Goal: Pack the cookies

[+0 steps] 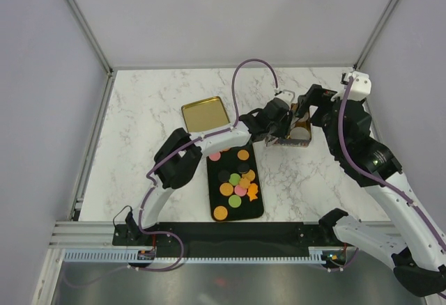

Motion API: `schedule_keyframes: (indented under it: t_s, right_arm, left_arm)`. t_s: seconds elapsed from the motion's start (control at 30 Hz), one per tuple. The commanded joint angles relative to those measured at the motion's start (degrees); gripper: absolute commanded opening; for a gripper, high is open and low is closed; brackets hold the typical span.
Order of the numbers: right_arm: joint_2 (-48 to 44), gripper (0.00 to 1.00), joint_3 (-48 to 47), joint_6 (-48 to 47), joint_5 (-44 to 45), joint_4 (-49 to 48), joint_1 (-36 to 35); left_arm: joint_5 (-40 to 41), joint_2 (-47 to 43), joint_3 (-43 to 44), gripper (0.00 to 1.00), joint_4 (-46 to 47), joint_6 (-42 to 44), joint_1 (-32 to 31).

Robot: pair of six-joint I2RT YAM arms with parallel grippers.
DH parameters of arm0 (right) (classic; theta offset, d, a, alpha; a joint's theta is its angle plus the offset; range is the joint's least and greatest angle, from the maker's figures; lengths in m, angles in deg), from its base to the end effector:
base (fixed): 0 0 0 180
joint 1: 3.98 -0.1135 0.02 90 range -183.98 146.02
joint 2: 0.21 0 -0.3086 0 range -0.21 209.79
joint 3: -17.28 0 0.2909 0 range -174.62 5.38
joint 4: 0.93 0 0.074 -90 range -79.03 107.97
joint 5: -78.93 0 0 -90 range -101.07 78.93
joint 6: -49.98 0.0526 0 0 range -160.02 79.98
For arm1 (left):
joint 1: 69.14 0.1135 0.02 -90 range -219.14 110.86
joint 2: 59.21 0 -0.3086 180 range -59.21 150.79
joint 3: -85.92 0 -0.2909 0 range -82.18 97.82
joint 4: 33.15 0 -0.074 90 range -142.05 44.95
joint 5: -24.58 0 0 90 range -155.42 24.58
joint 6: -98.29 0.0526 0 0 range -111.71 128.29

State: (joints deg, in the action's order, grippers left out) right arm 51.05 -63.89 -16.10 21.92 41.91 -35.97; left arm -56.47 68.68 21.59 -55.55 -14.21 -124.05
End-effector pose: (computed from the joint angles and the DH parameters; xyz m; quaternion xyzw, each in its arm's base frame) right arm 0.1798 0.0786 0.4728 0.1237 0.7606 0.0838 0.6318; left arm 0.3502 -0.4842 0.2239 0.2115 0.8578 -0.2358 0.4047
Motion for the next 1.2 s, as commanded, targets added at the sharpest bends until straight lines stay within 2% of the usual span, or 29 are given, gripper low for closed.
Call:
schedule_keyframes:
  t_s: [0.0,0.23,0.5,0.7,0.9,1.17]
  right_arm:
    - [0.3,0.98,-1.0,-0.7,-1.0,-0.2,0.2]
    - [0.6,0.98,-1.1,-1.1,-1.3,-0.4,0.1]
    - [1.6,0.98,-1.4,-1.2,-1.6,-1.0,0.1]
    - [2.1,0.98,-0.9,-1.1,-2.8,-1.9,0.2]
    - [3.0,0.98,1.0,-0.5,-4.4,-3.8,0.2]
    - [4.6,0.98,4.1,-0.2,-6.1,-6.9,0.1]
  left_arm:
    - [1.9,-0.1,3.1,0.5,3.6,2.4,0.2]
    - [1.8,-0.5,3.1,0.56,3.5,3.3,0.3]
    - [1.2,-5.5,0.8,0.54,3.8,3.6,0.3]
    - [0.7,-15.2,-8.4,0.53,7.0,2.3,0.3]
    - [1.4,-25.4,-22.7,0.51,8.0,-1.2,0.3]
    - [2.8,-43.8,-39.8,0.5,3.4,-4.4,0.1]
